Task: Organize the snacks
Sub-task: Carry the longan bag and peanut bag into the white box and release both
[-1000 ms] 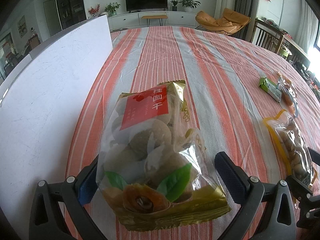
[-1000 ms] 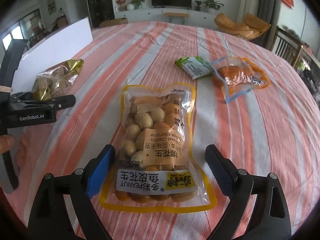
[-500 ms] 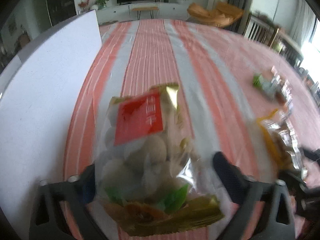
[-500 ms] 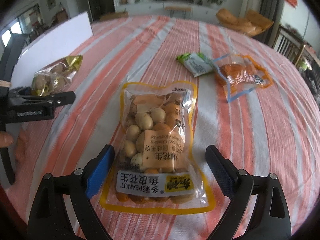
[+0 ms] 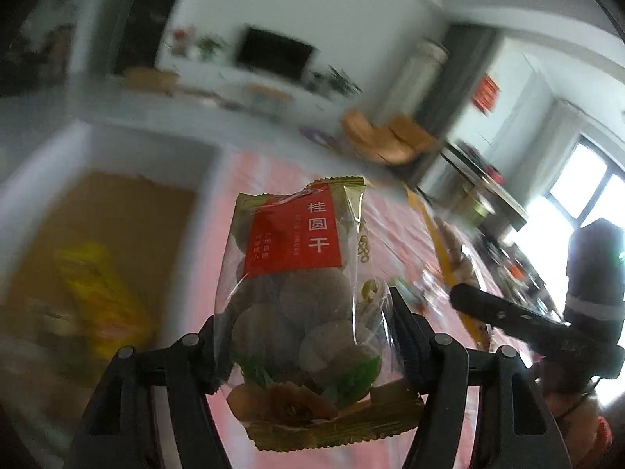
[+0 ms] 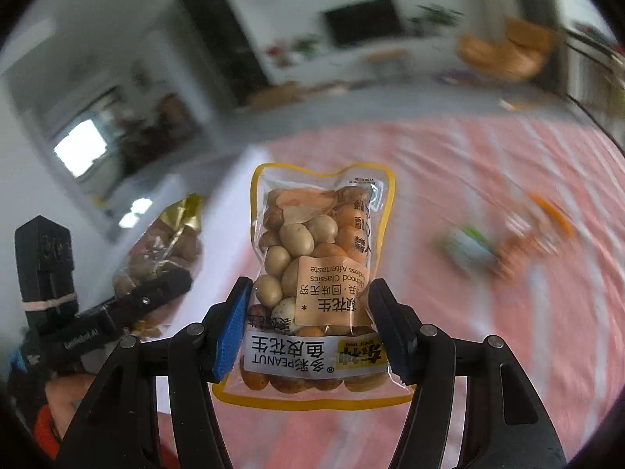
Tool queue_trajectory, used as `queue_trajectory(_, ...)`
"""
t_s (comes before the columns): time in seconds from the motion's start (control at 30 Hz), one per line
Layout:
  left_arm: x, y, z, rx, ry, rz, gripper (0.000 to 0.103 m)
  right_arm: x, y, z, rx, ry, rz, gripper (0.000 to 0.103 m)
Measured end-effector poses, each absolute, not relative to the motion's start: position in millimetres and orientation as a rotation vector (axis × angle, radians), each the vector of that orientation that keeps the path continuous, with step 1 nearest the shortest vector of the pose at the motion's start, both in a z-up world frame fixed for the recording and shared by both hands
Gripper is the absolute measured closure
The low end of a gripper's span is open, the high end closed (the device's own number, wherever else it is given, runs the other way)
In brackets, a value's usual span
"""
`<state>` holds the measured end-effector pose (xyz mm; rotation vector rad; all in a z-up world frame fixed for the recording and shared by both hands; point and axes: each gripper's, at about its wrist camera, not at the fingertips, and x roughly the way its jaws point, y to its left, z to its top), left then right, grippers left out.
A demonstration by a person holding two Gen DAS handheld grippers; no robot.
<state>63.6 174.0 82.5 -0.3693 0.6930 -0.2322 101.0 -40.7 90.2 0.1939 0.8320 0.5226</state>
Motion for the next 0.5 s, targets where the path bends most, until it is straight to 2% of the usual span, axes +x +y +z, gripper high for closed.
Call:
queue_trajectory(0.1, 44.7, 240.0, 90.4, -0.351, 0.700, -0.021, 0.031, 103.5, 24.7, 115.8, 0.186, 0.814, 0.690, 0.039)
queue_trajectory(0.13, 38.4, 264.1, 87.8, -0.321, 0.722, 0.091, 0.024, 102.8, 52.5, 121.6, 0.185, 0.815, 0.754, 0.037)
queue_trajectory(0.17, 34.6, 278.1, 84.8, -0.301, 0.738, 0.159, 0.015, 102.5, 70.4, 123.8, 0.186, 0.820, 0.792, 0.030)
queue_trajectory(0.2, 29.4, 296.3, 80.2, -0.280, 0.760, 0.234, 0.013, 101.6, 101.1, 125.5, 0.186, 0.836, 0.866, 0.026)
queue_trajectory(0.23, 25.8, 306.4, 77.7, -0.270, 0.772, 0.273, 0.012, 101.6, 122.4, 124.4, 0.189, 0.859, 0.922, 0.020)
queue_trajectory(0.37, 0.1, 342.4, 72.6, -0.256, 0.762, 0.420, 0.012, 96.5, 155.6, 118.8, 0.199, 0.903, 0.974, 0.020)
queue_trajectory(0.5, -17.7, 348.6, 77.5, -0.338, 0.677, 0.427, 0.011, 81.9, 113.3, 106.6, 0.163, 0.834, 0.877, 0.020)
